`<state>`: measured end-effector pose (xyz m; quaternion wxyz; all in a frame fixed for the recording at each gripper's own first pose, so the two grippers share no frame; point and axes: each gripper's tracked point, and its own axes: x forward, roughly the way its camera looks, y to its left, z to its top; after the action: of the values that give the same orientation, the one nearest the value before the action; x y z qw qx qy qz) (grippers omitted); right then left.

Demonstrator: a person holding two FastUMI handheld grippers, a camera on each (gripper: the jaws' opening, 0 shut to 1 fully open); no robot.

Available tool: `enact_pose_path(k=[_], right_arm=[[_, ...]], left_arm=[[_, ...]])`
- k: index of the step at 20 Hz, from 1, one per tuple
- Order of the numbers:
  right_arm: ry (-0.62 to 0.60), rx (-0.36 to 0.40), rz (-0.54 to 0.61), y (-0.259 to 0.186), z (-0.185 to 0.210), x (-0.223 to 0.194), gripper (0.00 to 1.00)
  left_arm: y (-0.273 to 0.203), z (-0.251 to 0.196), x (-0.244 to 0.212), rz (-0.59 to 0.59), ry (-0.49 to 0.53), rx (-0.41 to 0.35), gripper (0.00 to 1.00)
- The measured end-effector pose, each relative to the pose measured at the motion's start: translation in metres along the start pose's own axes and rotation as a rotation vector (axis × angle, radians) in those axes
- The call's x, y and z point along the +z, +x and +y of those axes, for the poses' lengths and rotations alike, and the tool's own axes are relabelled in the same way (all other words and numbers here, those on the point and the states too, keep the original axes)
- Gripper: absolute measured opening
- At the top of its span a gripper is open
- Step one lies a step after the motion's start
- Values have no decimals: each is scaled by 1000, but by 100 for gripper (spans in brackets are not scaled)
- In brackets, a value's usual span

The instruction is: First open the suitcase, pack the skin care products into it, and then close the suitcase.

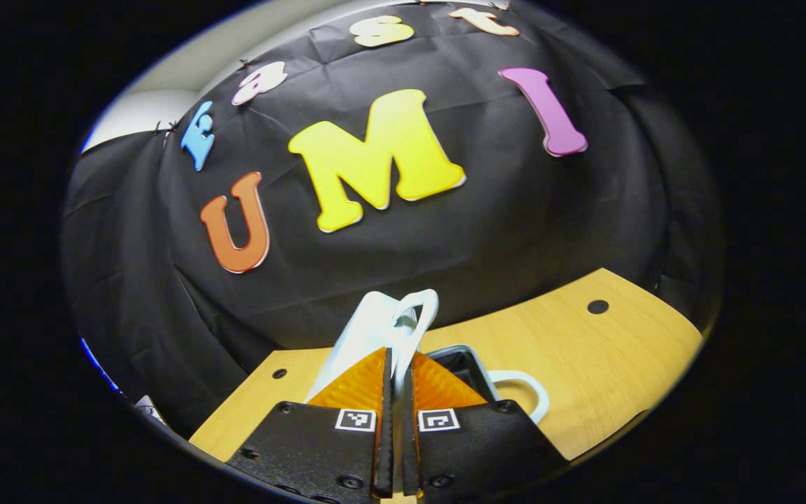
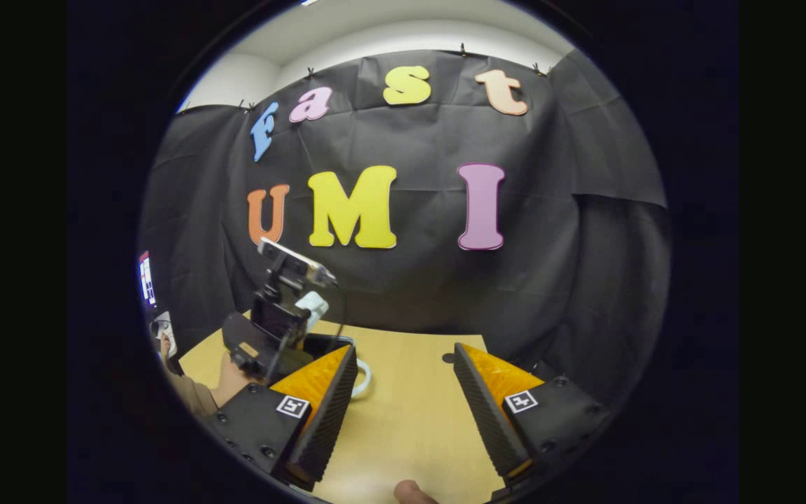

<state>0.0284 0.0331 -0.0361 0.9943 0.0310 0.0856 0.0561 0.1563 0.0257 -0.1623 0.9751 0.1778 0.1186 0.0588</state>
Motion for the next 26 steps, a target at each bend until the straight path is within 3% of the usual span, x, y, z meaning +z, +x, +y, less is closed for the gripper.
enact_pose_path(k=[2, 3, 7, 11, 16, 17, 19, 21, 24, 26], right_arm=[[5, 1, 11, -1, -5, -8, 79], [11, 3, 23, -1, -8, -13, 82], [9, 0, 62, -5, -18, -29, 79], [-3, -13, 72, -3, -22, -37, 82], [-8, -31, 77, 3, -20, -35, 82], [-12, -38, 73, 5, -19, -31, 82], [-20, -56, 59, 7, -19, -23, 83], [-27, -73, 40, 9, -14, -11, 82], [-26, -95, 17, 14, -3, 5, 82], [-15, -104, -4, 20, 8, 17, 83]], left_arm=[[5, -36, -18, 32, 50, -50, 8], [5, -50, -30, 50, 80, -74, 8], [19, -77, -65, 115, 174, -138, 8], [22, -84, -76, 136, 143, -192, 12], [10, -105, -75, 171, 42, -270, 37], [5, -107, -69, 168, 5, -282, 55], [-4, -97, -46, 144, -72, -288, 74], [-12, -72, -21, 111, -138, -263, 86], [-34, -24, 21, 42, -197, -211, 92], [-54, 18, 46, -30, -157, -143, 93]])
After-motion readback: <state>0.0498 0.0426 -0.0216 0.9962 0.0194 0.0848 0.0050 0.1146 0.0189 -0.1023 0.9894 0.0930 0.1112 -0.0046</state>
